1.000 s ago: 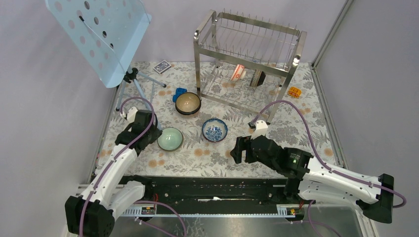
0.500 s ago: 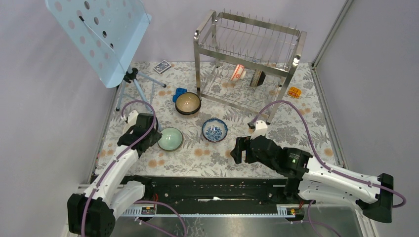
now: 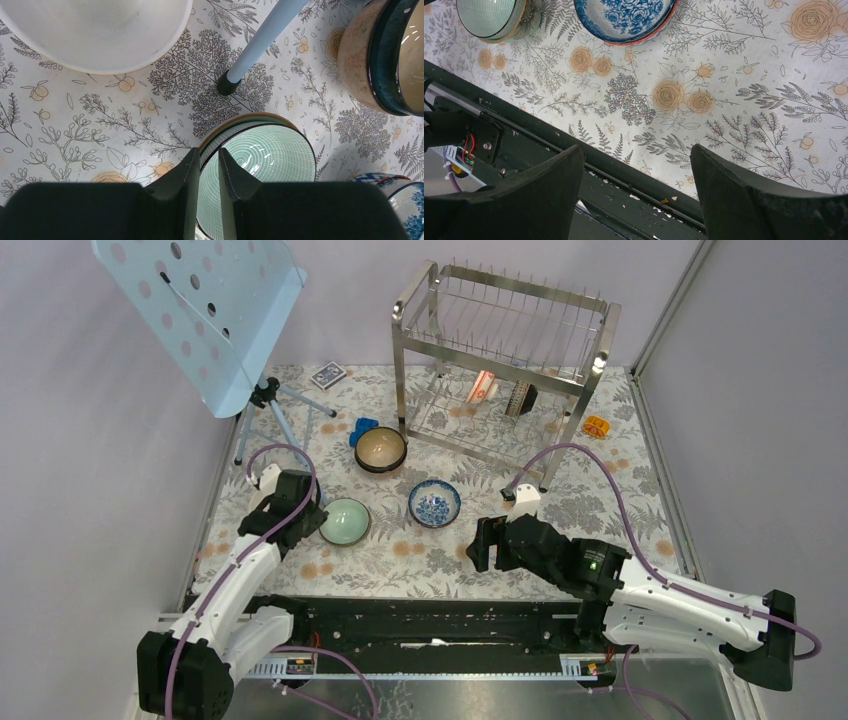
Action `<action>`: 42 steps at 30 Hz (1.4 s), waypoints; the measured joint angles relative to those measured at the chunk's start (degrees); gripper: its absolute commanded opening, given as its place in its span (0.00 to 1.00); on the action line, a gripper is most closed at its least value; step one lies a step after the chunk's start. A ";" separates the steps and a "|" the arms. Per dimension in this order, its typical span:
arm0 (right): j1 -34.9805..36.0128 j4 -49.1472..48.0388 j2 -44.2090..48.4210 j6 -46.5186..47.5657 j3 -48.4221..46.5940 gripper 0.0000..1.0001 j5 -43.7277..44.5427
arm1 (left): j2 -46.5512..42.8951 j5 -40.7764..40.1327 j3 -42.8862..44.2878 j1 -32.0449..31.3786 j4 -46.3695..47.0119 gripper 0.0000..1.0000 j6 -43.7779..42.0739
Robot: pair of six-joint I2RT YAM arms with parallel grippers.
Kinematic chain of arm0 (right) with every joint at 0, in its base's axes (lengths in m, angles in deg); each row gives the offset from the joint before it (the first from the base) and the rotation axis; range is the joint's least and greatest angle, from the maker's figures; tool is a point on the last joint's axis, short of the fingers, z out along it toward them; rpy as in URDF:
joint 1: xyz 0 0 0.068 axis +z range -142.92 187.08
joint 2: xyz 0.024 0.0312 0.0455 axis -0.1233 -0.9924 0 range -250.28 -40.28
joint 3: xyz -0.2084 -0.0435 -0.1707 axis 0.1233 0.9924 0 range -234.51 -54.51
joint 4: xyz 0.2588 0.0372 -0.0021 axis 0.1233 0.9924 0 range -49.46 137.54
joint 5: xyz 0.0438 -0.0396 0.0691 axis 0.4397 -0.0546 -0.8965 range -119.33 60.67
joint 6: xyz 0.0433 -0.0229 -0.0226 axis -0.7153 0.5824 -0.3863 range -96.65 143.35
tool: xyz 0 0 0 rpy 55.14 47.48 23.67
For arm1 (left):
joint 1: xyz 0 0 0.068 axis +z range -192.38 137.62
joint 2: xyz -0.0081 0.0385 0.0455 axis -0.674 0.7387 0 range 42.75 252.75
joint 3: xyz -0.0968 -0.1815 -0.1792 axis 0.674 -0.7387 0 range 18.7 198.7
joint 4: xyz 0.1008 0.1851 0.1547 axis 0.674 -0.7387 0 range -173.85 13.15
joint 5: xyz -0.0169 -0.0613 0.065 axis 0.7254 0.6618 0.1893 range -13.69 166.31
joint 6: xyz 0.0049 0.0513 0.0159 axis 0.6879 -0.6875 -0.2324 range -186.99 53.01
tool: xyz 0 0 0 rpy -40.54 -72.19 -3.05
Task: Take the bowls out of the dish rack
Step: Place the bowl with the bowl, then adjust the dish rack at the center of the board.
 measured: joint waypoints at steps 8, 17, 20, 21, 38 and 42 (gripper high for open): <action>0.00 1.40 -0.33 0.13 -0.17 0.85 0.48 | -1.27 0.57 0.11 0.04 -0.04 0.51 -1.53; 0.00 8.72 0.11 4.07 -8.70 0.84 12.87 | -2.40 7.26 8.52 0.04 2.34 0.83 -11.34; -0.20 11.30 0.63 5.03 -10.69 0.86 20.50 | -2.36 10.56 11.61 0.04 5.07 0.87 -14.14; -0.61 12.09 0.66 5.22 -11.08 0.86 22.71 | -2.36 11.93 12.17 0.04 6.34 0.87 -14.80; -33.92 -10.38 -4.28 10.40 -5.86 0.92 26.38 | -3.58 33.92 5.35 -1.01 24.30 0.90 -13.60; -37.66 -18.08 -9.29 12.98 -4.39 0.91 24.65 | -4.00 33.86 4.42 -1.70 23.69 0.90 -13.81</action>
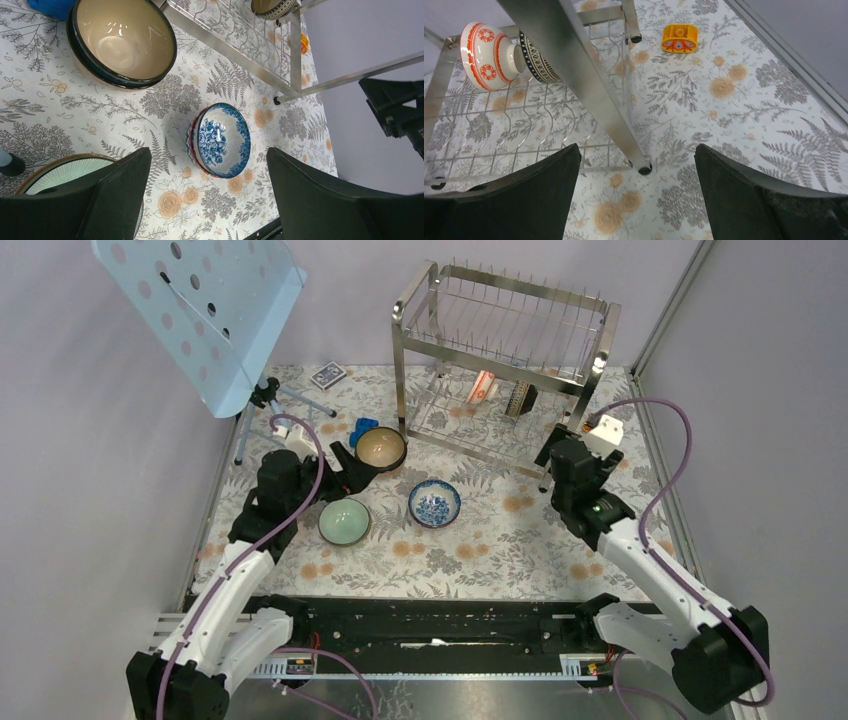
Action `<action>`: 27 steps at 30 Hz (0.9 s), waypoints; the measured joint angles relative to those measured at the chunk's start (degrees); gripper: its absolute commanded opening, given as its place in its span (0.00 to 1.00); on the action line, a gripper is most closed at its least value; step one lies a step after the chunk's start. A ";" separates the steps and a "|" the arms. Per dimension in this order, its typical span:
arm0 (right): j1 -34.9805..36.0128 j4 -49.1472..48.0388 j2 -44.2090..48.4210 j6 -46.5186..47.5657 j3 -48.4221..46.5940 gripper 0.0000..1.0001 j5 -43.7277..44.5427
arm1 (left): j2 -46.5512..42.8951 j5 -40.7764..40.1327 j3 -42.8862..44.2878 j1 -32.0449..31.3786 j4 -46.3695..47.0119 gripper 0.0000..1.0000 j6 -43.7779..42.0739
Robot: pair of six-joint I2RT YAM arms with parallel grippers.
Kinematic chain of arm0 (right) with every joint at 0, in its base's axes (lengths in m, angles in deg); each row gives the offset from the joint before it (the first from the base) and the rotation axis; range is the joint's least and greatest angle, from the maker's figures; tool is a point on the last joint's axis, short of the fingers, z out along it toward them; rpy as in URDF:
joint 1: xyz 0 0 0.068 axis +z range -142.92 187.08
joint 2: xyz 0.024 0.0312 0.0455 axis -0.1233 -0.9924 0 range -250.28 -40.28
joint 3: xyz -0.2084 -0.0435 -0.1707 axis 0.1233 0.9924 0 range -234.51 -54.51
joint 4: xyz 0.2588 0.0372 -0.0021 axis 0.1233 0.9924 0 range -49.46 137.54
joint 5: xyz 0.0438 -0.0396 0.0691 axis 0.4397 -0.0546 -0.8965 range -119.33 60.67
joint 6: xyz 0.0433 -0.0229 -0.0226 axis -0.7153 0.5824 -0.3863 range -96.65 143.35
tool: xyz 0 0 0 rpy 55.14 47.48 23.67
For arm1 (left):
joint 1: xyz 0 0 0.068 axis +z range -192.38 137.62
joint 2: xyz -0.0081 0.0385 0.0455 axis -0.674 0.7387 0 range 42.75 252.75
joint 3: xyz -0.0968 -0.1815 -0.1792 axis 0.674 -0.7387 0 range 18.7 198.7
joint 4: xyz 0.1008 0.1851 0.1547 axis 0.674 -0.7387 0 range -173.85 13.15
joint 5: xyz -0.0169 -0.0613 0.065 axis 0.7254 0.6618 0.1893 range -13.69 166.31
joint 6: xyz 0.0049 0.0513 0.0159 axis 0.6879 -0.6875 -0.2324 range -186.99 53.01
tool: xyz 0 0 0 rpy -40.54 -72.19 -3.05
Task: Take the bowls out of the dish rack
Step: Adjust the dish rack at the center of the board.
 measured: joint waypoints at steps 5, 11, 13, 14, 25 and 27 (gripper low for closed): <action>-2.62 -9.97 -8.33 3.56 -0.37 0.84 -2.69 | -1.36 -1.01 0.00 -1.01 -1.27 0.89 -1.20; -5.73 -17.42 -15.12 5.77 -0.79 0.66 -4.55 | -2.36 -2.03 0.00 -1.66 -1.44 0.89 -1.90; -7.02 -18.99 -15.96 6.34 -0.92 0.59 -5.09 | -2.60 -2.54 -0.04 -1.73 -1.55 0.89 -2.27; -7.78 -19.80 -16.33 6.58 -0.92 0.57 -5.27 | -2.71 -2.91 -0.17 -1.77 -1.51 0.89 -2.34; -12.72 -21.44 -20.44 7.04 -3.74 0.52 -6.75 | -2.03 -4.15 -1.14 -1.84 -1.70 0.89 -2.69; -13.68 -21.49 -21.22 7.02 -4.35 0.47 -7.06 | -2.03 -4.37 -1.14 -1.84 -1.68 0.89 -2.69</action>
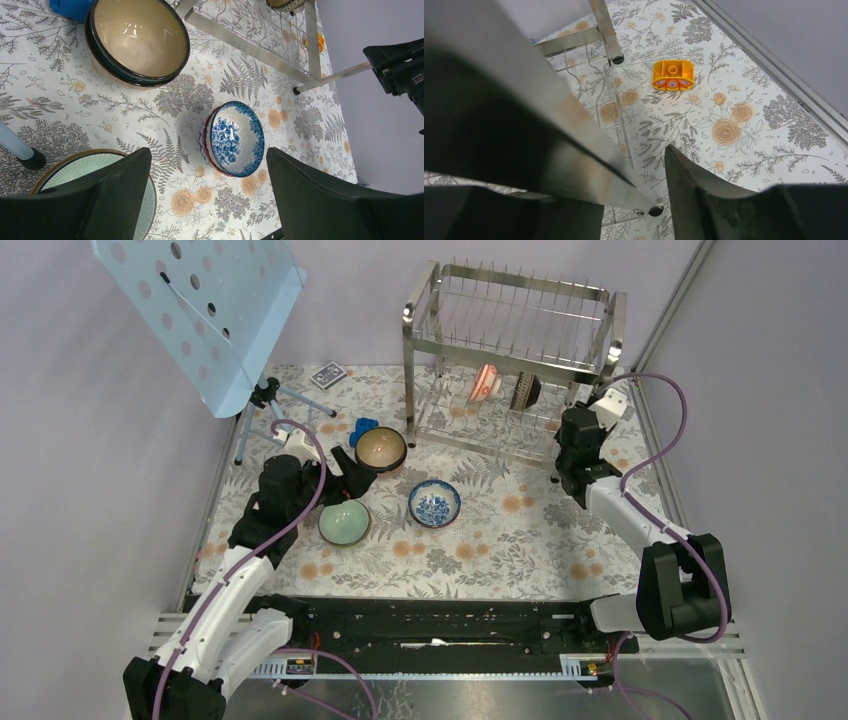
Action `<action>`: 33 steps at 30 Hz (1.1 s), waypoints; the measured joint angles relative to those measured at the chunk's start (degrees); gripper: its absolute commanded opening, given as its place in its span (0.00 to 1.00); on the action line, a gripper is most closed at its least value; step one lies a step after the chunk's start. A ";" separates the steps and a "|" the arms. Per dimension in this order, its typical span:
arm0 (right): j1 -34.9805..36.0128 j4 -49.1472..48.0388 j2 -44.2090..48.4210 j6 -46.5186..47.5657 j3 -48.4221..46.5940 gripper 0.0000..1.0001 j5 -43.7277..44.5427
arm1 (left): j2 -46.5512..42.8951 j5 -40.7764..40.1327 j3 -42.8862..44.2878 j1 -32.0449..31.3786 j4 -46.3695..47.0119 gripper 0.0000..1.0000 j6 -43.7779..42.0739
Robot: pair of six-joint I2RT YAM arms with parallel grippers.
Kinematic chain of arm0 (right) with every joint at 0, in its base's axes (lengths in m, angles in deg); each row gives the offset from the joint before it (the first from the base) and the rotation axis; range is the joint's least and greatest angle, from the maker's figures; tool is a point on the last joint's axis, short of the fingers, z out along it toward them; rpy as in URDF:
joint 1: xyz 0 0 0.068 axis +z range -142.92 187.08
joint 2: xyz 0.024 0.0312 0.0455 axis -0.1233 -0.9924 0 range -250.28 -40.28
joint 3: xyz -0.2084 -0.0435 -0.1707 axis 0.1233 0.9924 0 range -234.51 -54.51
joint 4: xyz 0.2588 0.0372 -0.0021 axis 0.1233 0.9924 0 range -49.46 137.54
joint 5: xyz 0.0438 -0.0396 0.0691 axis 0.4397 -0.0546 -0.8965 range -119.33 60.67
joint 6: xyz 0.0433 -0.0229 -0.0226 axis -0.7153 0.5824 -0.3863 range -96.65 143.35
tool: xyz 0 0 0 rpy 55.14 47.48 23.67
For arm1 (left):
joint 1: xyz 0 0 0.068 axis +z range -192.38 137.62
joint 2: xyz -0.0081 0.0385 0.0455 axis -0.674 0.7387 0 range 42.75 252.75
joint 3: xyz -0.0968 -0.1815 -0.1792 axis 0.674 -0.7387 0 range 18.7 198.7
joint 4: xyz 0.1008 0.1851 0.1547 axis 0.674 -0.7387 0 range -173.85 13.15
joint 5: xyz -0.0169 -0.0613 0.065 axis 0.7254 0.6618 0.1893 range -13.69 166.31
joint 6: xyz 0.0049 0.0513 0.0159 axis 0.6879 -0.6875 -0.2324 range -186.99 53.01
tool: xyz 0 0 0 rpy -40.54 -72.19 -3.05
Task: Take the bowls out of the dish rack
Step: Adjust the dish rack at the center of the board.
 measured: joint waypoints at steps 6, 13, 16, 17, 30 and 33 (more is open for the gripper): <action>-1.57 -0.35 -0.74 -1.40 -0.79 0.31 -2.34 | 0.02 -0.39 -0.13 0.00 0.04 0.89 -0.02; -3.54 -0.24 -0.72 -1.31 -0.79 0.24 -2.69 | 0.02 -0.46 -0.63 0.00 0.07 0.89 -0.02; -4.61 0.35 -0.42 -1.33 -0.79 0.26 -2.60 | 0.02 -0.46 -0.61 0.00 0.11 0.89 -0.02; -5.14 0.57 -0.28 -1.36 -0.79 0.26 -2.64 | 0.02 -0.46 -0.63 0.00 0.11 0.89 -0.02; -11.06 4.50 1.51 -3.43 -0.79 0.57 -0.96 | -0.04 -0.98 -0.63 -0.98 -0.09 0.89 -0.02; -11.34 6.93 2.62 -3.39 -0.81 0.71 -1.01 | -0.11 -1.09 -0.63 -1.09 -0.22 0.89 -0.02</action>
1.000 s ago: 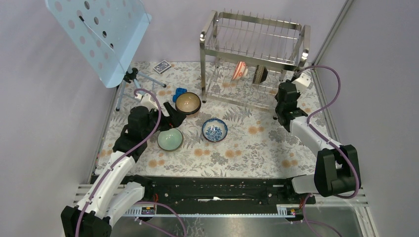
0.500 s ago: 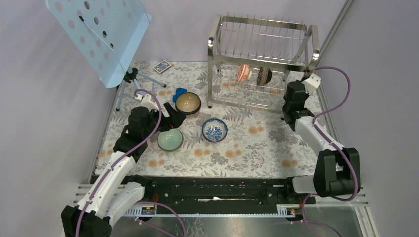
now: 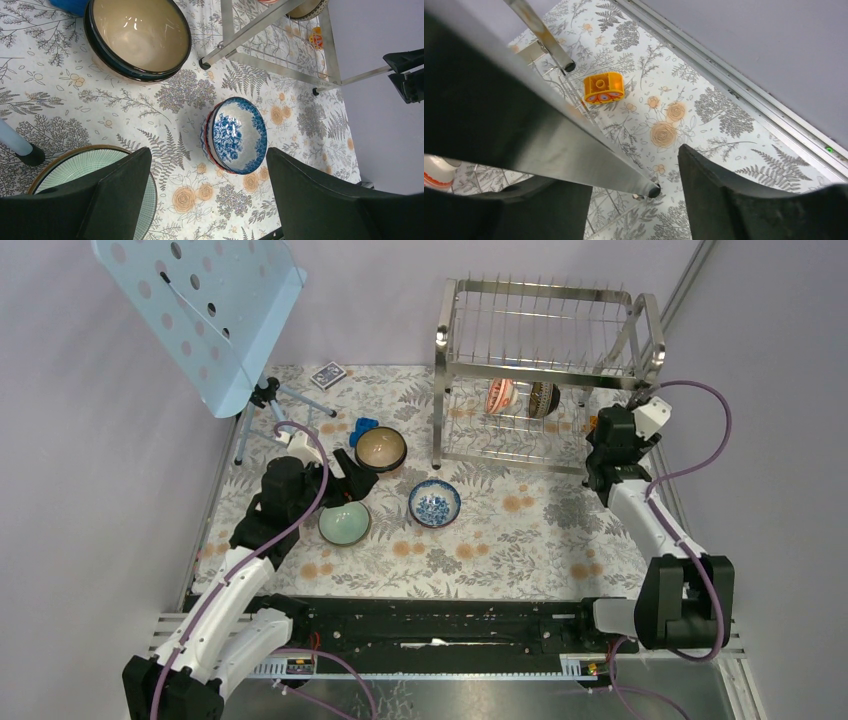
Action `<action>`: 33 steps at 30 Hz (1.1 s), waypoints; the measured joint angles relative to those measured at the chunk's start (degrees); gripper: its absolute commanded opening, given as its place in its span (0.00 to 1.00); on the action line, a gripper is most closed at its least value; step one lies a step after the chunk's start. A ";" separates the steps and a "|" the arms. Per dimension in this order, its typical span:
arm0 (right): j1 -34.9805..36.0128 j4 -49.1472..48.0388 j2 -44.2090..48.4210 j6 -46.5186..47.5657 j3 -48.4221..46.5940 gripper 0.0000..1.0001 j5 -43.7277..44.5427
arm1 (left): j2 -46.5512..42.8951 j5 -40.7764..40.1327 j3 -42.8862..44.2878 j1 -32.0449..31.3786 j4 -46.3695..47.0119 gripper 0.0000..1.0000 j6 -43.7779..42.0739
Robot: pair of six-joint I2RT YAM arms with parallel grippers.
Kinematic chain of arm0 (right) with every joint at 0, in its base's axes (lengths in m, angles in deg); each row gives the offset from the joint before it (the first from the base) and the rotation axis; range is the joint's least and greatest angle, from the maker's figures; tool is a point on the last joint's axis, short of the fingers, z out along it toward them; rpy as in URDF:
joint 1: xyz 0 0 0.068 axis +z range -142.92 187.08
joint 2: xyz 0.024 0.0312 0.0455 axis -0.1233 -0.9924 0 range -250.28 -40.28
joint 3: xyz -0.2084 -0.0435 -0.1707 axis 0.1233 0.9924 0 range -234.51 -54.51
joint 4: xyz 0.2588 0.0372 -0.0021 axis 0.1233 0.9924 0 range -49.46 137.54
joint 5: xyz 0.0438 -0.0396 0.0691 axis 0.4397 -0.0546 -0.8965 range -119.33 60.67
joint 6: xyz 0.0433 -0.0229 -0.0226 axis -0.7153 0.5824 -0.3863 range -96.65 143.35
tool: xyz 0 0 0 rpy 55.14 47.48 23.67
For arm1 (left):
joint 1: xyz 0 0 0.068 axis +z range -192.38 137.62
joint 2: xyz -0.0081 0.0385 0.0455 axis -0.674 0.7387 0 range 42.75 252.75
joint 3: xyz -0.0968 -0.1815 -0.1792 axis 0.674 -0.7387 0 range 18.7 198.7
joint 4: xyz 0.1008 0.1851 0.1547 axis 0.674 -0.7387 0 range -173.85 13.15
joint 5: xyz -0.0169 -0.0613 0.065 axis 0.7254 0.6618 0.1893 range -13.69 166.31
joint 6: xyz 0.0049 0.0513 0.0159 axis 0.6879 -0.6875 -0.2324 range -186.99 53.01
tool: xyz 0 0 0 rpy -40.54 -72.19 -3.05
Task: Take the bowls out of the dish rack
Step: Adjust the dish rack at the center of the board.
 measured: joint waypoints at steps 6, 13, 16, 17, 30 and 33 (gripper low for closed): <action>-0.66 6.54 5.03 -0.59 -0.07 0.79 -3.43 | -0.07 0.02 0.00 0.00 -0.02 0.89 0.02; -0.24 16.17 17.81 -3.56 1.31 0.81 -11.54 | -0.42 0.04 0.00 0.00 0.00 0.89 0.04; 1.27 19.80 25.97 -3.96 2.58 0.78 -14.97 | -0.39 0.07 0.00 0.00 0.00 0.89 0.04; 2.40 20.79 28.33 -3.96 2.82 0.77 -15.93 | -0.42 0.09 0.00 0.00 0.00 0.89 0.04; 24.92 21.16 25.57 -2.23 11.82 0.73 -14.93 | -1.51 -0.61 -0.59 -0.04 -0.09 0.89 0.02; 25.18 15.10 20.92 -1.46 13.86 0.71 -12.13 | -1.90 -0.83 -0.94 -0.04 -0.15 0.89 0.00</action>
